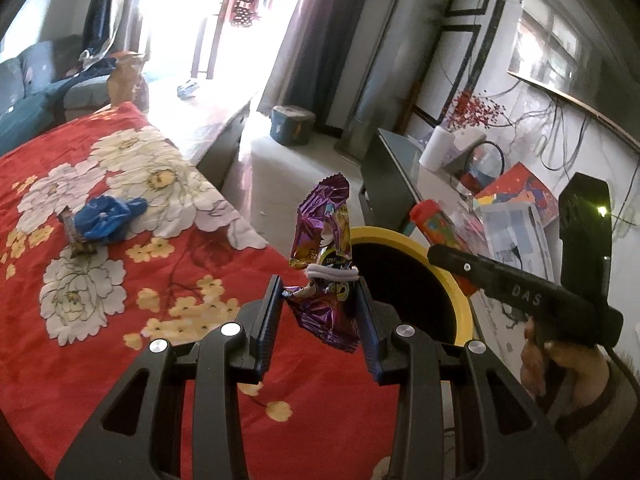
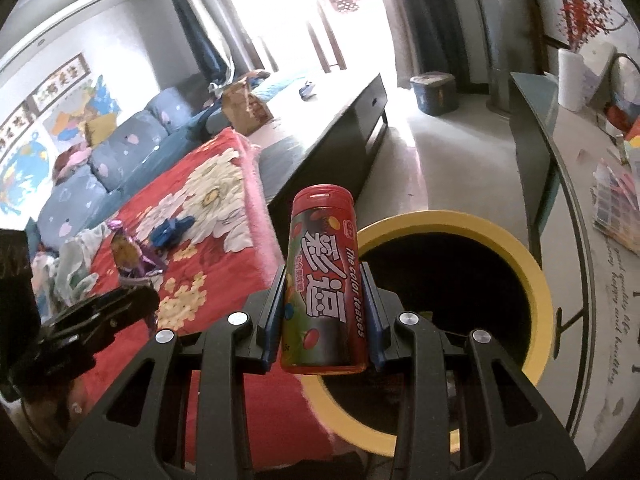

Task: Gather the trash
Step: 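Carry the candy tube and purple wrappers in both tools over the bin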

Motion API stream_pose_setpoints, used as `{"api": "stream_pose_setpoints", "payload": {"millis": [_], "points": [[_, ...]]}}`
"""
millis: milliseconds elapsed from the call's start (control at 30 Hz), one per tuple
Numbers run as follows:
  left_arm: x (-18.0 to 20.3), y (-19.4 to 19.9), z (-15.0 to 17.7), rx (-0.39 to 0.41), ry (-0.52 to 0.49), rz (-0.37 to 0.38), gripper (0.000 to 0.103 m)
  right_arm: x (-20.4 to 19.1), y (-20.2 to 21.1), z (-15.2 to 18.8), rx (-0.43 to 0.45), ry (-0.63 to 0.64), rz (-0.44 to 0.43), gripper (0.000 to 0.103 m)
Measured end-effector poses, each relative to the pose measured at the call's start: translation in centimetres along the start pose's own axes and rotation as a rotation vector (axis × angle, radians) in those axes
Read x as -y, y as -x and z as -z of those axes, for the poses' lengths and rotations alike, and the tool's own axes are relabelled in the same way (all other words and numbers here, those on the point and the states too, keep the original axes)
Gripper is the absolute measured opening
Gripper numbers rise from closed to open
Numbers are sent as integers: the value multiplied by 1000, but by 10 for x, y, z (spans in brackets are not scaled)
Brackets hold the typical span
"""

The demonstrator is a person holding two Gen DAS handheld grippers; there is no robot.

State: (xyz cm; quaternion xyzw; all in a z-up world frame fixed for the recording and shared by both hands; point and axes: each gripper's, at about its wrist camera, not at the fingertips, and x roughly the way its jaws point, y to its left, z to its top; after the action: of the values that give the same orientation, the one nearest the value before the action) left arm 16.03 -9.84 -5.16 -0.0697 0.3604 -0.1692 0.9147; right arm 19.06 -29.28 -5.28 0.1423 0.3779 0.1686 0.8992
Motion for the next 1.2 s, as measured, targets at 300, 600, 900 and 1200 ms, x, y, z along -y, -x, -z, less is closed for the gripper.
{"api": "stream_pose_setpoints", "payload": {"millis": [300,600,900,1200], "points": [[24,-12,4,-29,-54,24,34,26,4,-1,15,-56,29,27],[49,-25,7,-56,-108,46,34,51,6,1,12,-122,49,27],[69,-44,12,-89,-161,68,34,71,6,4,5,-169,68,27],[83,-68,15,-133,-189,84,34,86,4,6,0,-206,82,28]]}}
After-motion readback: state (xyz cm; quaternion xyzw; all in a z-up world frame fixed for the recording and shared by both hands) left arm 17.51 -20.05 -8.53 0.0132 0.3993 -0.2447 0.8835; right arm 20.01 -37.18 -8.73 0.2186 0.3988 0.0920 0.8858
